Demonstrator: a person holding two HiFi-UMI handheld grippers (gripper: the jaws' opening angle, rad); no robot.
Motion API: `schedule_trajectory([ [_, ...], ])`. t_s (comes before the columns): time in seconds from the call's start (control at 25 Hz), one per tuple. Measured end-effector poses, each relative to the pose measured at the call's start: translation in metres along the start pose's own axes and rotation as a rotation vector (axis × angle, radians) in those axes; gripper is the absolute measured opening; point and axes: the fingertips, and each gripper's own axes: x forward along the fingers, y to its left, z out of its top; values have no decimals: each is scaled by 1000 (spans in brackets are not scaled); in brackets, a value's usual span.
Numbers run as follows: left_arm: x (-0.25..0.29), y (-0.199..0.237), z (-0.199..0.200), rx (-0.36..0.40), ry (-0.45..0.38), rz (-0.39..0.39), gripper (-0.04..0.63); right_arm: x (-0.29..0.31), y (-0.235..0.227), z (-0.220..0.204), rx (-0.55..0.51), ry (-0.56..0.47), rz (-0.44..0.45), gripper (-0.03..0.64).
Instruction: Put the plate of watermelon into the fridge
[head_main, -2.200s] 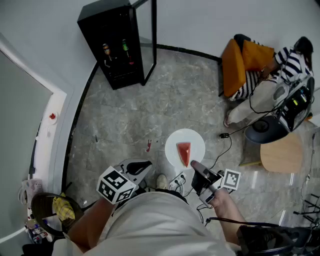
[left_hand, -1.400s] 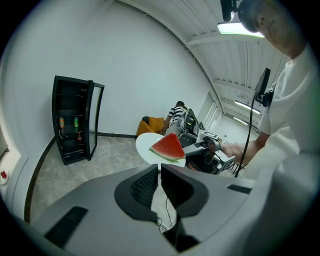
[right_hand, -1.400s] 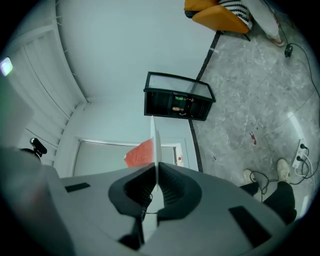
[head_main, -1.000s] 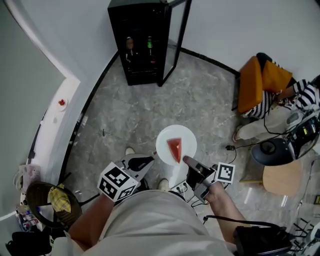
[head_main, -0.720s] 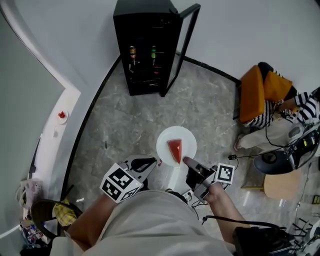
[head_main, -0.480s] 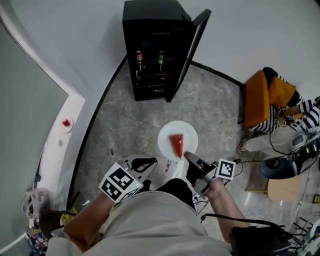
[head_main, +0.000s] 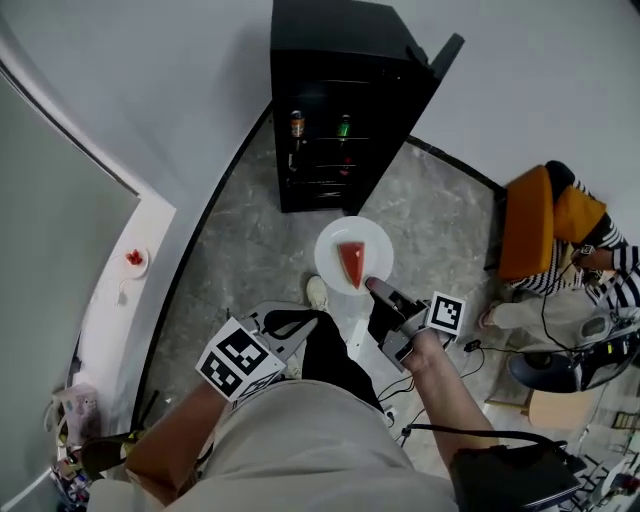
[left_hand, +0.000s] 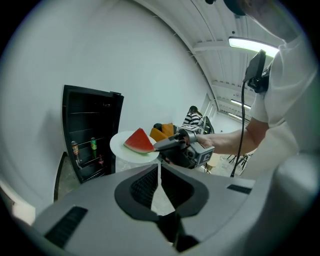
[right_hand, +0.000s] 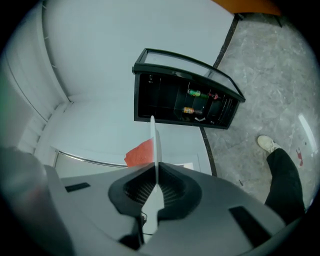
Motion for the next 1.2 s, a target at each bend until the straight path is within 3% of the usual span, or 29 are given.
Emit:
schedule_trajectory([
  [0.48,61,135,95,-17,21,36,28,165,-23,165,4,62,-73,25],
  [0.68,88,164,121,0,36,16,29,228,-38,214,0,78,-92,25],
  [1.0,144,184,128,105,82,-15,28,285,-79,268,15,46,-92,25],
  [1.2,169,206,137,114,75,-47,28,326,-104,295,37,27,-112,25],
])
